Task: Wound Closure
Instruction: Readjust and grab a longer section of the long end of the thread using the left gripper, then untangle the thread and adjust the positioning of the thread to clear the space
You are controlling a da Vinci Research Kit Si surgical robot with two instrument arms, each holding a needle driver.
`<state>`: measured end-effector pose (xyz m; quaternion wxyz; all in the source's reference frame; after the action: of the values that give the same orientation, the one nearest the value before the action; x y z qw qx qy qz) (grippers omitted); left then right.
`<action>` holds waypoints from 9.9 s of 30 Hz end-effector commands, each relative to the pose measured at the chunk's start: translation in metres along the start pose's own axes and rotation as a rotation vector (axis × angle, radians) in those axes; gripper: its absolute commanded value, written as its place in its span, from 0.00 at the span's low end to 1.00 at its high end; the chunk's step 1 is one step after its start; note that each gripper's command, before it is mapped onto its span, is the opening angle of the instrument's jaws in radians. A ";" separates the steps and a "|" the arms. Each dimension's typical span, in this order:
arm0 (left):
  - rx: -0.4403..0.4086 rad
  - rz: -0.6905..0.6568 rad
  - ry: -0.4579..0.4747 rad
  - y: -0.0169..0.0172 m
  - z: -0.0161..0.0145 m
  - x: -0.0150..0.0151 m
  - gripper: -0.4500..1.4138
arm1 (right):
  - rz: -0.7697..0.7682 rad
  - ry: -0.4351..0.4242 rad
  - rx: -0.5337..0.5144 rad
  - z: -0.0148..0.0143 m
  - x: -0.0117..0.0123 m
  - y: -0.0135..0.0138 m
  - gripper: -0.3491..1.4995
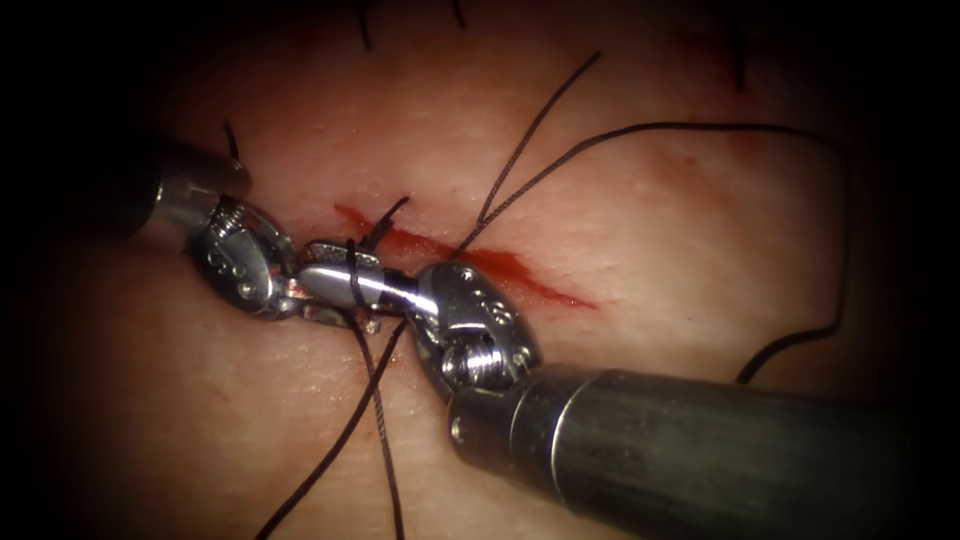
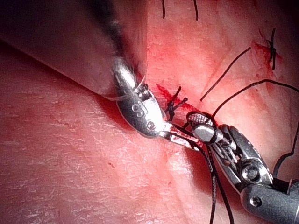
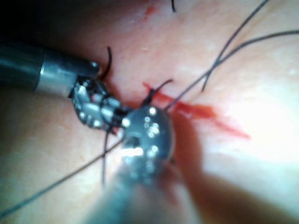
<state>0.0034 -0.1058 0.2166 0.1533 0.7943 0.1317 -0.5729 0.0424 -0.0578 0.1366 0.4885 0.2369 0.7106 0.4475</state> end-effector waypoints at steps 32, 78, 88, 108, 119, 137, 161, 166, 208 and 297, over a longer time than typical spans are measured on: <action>0.217 -0.297 -0.348 0.0007 0.0055 0.0065 0.53 | -0.390 -0.219 -0.141 -0.0003 0.0002 0.0010 0.35; 0.457 -0.378 -0.946 0.0054 0.0035 0.0095 0.43 | -0.410 -0.273 -0.121 0.0001 0.0001 -0.0002 0.28; 0.489 -0.399 -1.114 0.0060 0.0030 0.0098 0.47 | -0.415 -0.277 -0.114 0.0002 0.0000 -0.0005 0.31; 0.534 -0.420 -1.261 0.0073 0.0025 0.0116 0.56 | -0.427 -0.288 -0.090 0.0004 -0.0004 -0.0007 0.27; 0.540 -0.428 -1.270 0.0075 0.0035 0.0133 0.59 | -0.432 -0.289 -0.086 0.0004 -0.0004 -0.0007 0.27; 0.552 -0.424 -1.262 0.0072 0.0055 0.0178 0.65 | -0.432 -0.289 -0.084 0.0002 -0.0004 -0.0008 0.27; 0.534 -0.427 -1.403 0.0080 0.0036 0.0140 0.00 | -0.431 -0.290 -0.080 0.0003 -0.0004 -0.0010 0.27; 0.535 -0.436 -1.403 0.0080 0.0040 0.0149 0.00 | -0.430 -0.290 -0.081 0.0003 -0.0003 -0.0010 0.26; 0.347 -0.205 -1.434 0.0008 0.0001 0.0077 0.00 | -0.390 -0.510 0.181 0.0028 0.0012 -0.0015 0.15; 0.334 -0.109 -1.308 0.0024 0.0138 0.0090 0.00 | -0.441 -0.179 -0.040 0.0037 0.0022 -0.0017 0.00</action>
<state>-0.0044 -0.1123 0.2036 0.0469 0.2893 -0.0398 -0.9553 0.0445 -0.0552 0.1331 0.6402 0.1044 0.6896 0.3220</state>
